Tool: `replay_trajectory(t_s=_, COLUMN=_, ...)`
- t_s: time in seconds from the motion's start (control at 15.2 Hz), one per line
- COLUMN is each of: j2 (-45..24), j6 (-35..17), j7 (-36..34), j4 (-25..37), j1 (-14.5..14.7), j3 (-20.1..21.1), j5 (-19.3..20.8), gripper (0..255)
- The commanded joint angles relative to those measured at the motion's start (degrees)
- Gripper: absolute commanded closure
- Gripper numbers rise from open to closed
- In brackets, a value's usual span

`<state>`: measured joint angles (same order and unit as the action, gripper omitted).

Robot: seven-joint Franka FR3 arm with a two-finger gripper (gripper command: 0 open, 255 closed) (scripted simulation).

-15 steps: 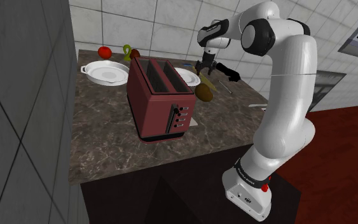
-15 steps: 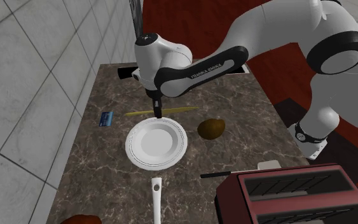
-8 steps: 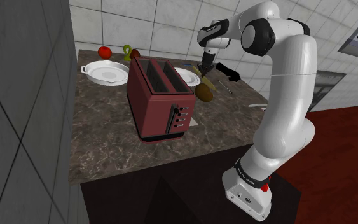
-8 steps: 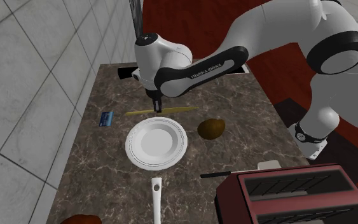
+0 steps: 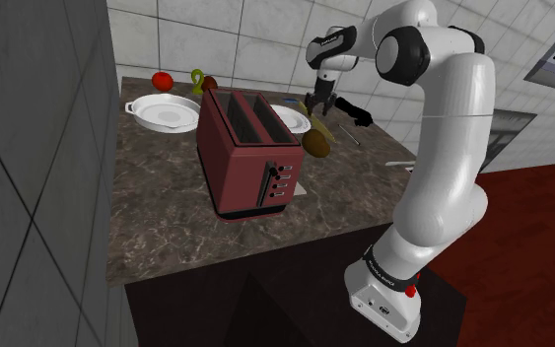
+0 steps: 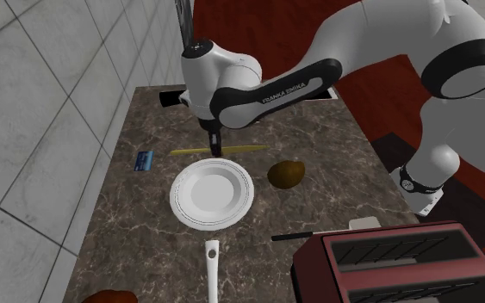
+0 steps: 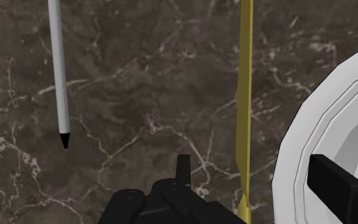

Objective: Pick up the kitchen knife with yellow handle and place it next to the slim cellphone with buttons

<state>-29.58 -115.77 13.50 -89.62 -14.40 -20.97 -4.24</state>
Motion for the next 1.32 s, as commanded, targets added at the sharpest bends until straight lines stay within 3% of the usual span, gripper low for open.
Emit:
replay_trajectory(t_s=0.0, j2=1.7, j6=4.3, j7=-1.5, j4=0.3, j1=1.5, j3=-0.9, j5=2.4, gripper=0)
replay_trajectory(t_s=0.53, j2=0.2, j6=-0.5, j7=-1.2, j4=-3.2, j1=1.1, j3=-0.7, j5=2.1, gripper=0)
replay_trajectory(t_s=1.06, j2=0.2, j6=-0.5, j7=-1.2, j4=-3.2, j1=1.1, j3=-0.7, j5=2.1, gripper=0)
replay_trajectory(t_s=1.12, j2=0.2, j6=-0.5, j7=-1.2, j4=-3.2, j1=1.1, j3=-0.7, j5=2.1, gripper=255)
replay_trajectory(t_s=1.25, j2=0.2, j6=-0.5, j7=-1.2, j4=-3.2, j1=1.1, j3=-0.7, j5=2.1, gripper=255)
